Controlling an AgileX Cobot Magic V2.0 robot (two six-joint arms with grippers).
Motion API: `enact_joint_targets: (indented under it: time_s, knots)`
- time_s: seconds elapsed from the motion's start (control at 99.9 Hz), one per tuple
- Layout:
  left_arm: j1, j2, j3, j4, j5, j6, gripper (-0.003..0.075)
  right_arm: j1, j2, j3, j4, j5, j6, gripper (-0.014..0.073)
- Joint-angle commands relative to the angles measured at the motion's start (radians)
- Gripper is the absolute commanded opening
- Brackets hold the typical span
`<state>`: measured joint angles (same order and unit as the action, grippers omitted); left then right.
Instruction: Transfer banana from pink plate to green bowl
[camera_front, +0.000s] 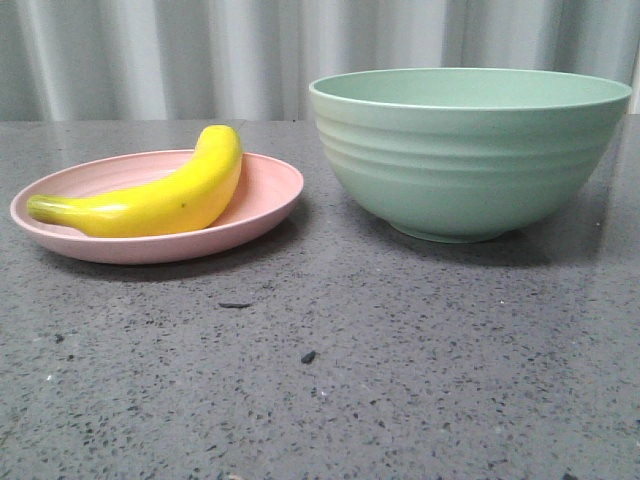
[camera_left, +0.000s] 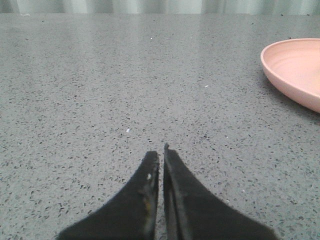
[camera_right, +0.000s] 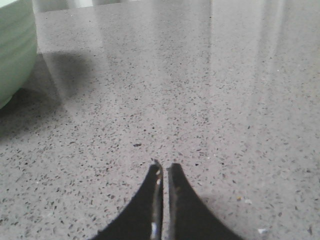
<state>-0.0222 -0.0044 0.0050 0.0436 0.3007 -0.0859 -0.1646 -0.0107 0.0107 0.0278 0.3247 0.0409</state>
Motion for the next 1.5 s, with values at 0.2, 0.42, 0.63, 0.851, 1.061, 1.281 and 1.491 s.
enact_joint_targets:
  time_s: [0.2,0.42,0.63,0.851,1.061,1.281,1.491]
  knots:
    - [0.003,-0.029,0.009,-0.011,-0.145,-0.001,-0.0020,-0.007,-0.019,0.024,0.017,-0.162,-0.003,-0.0062]
    - [0.003,-0.029,0.009,-0.011,-0.160,-0.001,-0.0020,-0.007,-0.019,0.024,0.017,-0.288,-0.003,-0.0062]
    - [0.003,-0.029,0.009,-0.011,-0.162,-0.001,-0.0020,-0.007,-0.019,0.024,0.017,-0.312,-0.003,-0.0062]
    - [0.003,-0.029,0.009,-0.011,-0.164,-0.001,-0.0020,-0.007,-0.019,0.024,0.017,-0.295,-0.003,-0.0062]
    - [0.003,-0.029,0.009,-0.011,-0.180,-0.001,-0.0020,-0.007,-0.019,0.024,0.017,-0.295,-0.003,-0.0062]
    - [0.003,-0.029,0.009,-0.011,-0.182,-0.001,-0.0020,-0.007,-0.019,0.024,0.020,-0.295,-0.003,-0.0062]
    - [0.003,-0.029,0.009,-0.011,-0.182,-0.001,-0.0020,-0.007,-0.019,0.024,0.023,-0.295,-0.003,-0.0062]
